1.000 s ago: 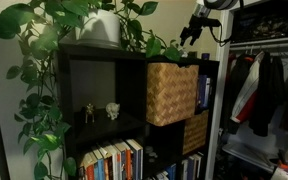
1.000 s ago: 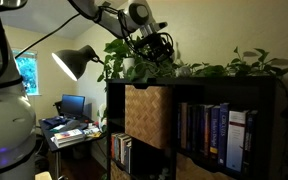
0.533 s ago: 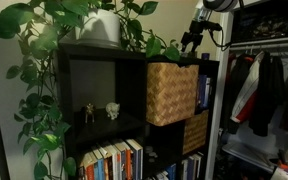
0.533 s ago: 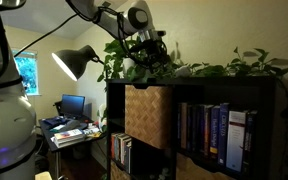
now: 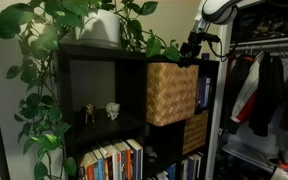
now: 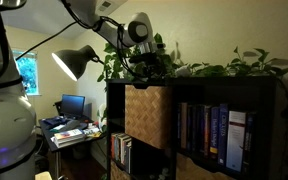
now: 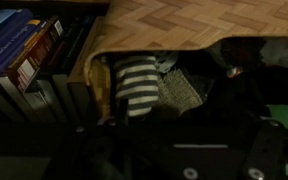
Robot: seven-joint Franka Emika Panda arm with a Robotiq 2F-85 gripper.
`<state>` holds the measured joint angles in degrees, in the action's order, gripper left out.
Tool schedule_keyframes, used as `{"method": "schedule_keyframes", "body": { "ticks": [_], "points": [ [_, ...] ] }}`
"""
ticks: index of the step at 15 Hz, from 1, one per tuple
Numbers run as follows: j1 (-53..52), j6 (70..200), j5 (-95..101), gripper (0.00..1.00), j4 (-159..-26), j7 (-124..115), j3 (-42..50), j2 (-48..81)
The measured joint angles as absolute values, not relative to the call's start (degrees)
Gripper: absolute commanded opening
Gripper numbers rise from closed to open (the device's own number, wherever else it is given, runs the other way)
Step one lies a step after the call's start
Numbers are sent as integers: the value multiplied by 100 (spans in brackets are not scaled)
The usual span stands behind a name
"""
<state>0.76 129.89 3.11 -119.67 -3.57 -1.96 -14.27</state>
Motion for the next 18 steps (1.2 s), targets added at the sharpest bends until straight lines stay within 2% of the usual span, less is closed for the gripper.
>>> {"method": "schedule_keyframes", "body": {
  "ticks": [11, 18],
  "points": [
    [77, 14405, 280, 100, -12651, -339, -196, -1252],
    [83, 14775, 644, 100, -12786, -221, -196, -1234]
  ]
}}
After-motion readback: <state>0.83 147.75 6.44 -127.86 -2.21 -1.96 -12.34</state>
